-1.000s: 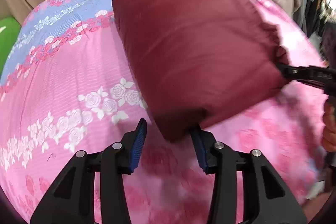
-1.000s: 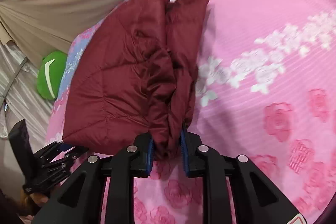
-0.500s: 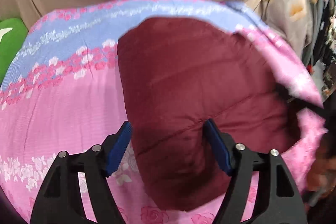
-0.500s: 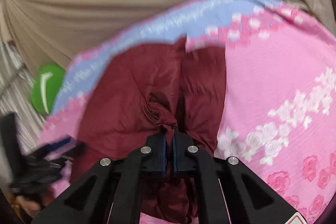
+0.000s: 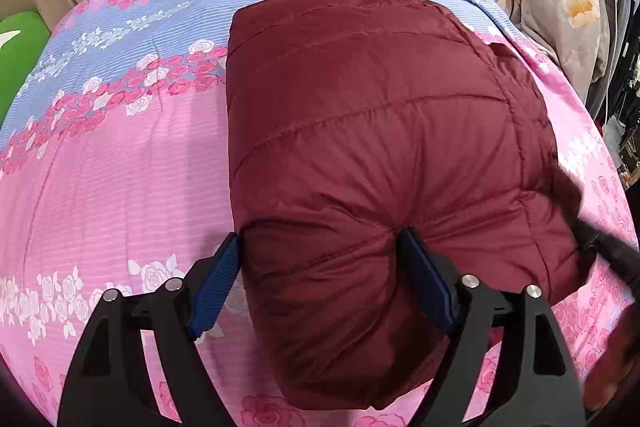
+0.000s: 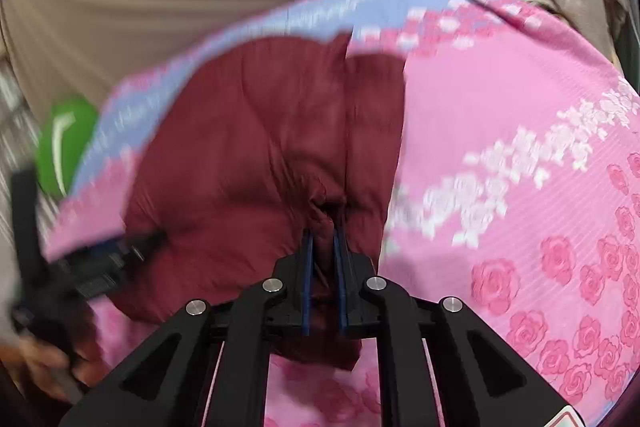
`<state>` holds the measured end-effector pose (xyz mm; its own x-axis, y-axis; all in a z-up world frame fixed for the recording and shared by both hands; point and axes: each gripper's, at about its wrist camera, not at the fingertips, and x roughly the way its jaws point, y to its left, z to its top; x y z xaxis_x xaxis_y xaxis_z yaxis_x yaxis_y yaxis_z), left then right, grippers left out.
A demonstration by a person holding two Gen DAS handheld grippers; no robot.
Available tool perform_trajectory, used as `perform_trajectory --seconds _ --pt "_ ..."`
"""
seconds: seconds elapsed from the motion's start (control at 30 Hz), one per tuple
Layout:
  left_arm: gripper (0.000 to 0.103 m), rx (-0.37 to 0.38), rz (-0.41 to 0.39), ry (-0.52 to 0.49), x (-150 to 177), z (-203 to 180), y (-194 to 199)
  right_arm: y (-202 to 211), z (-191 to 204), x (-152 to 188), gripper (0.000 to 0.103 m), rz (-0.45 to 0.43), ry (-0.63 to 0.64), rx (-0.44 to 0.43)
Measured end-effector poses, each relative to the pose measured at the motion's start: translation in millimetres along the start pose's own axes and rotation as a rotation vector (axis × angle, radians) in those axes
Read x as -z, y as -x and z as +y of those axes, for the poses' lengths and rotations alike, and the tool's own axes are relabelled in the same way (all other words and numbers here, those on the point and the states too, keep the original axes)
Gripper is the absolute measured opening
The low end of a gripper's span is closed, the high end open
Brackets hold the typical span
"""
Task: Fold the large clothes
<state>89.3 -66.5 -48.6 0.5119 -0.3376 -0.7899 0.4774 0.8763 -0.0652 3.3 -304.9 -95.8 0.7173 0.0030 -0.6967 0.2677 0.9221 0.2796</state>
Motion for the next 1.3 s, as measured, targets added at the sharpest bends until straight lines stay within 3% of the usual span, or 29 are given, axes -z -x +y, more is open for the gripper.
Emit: perform_trajectory --seconds 0.07,0.27,0.3,0.4,0.43,0.53,0.63,0.8,0.97,1.17,1.27,1.3 --pt "0.082 0.002 0.003 -0.004 1.7 -1.9 -0.7 -11.8 -2.7 9.9 0.009 0.022 0.011 0.039" --pt "0.084 0.002 0.008 0.018 4.3 2.4 1.8 28.7 1.4 9.0 0.015 -0.043 -0.01 0.053" --pt "0.086 0.006 0.009 0.025 4.6 3.5 3.7 31.7 0.6 8.0 0.02 -0.045 -0.016 0.047" --pt "0.092 0.065 0.003 0.06 4.9 10.4 18.6 41.6 -3.2 3.6 0.066 -0.049 -0.047 0.016" --pt "0.097 0.092 -0.009 0.072 4.3 13.4 24.0 43.0 -5.0 2.4 0.069 -0.059 -0.053 0.009" --pt "0.098 0.189 -0.044 0.132 -2.2 30.0 39.5 38.1 -7.8 -8.2 0.075 -0.048 -0.063 -0.027" --pt "0.098 0.251 -0.018 0.19 -12.7 49.4 30.5 18.2 -13.4 -19.4 0.077 0.003 -0.094 -0.102" --pt "0.098 0.306 0.091 0.259 -26.8 68.0 -15.7 -19.8 -22.9 -29.7 0.078 0.094 -0.169 -0.141" --pt "0.098 0.433 0.139 0.256 -35.7 59.8 -41.6 -44.9 -27.6 -39.8 0.082 0.141 -0.22 -0.227" --pt "0.098 0.466 0.164 0.251 -41.6 49.0 -54.1 -57.1 -25.9 -47.0 0.087 0.147 -0.224 -0.257" --pt "0.096 0.467 0.152 0.225 -47.2 45.7 -51.4 -59.5 -20.1 -50.2 0.078 0.153 -0.211 -0.263" --pt "0.089 0.454 0.135 0.202 -48.7 43.0 -47.0 -59.5 -18.1 -50.4 0.068 0.157 -0.208 -0.276"
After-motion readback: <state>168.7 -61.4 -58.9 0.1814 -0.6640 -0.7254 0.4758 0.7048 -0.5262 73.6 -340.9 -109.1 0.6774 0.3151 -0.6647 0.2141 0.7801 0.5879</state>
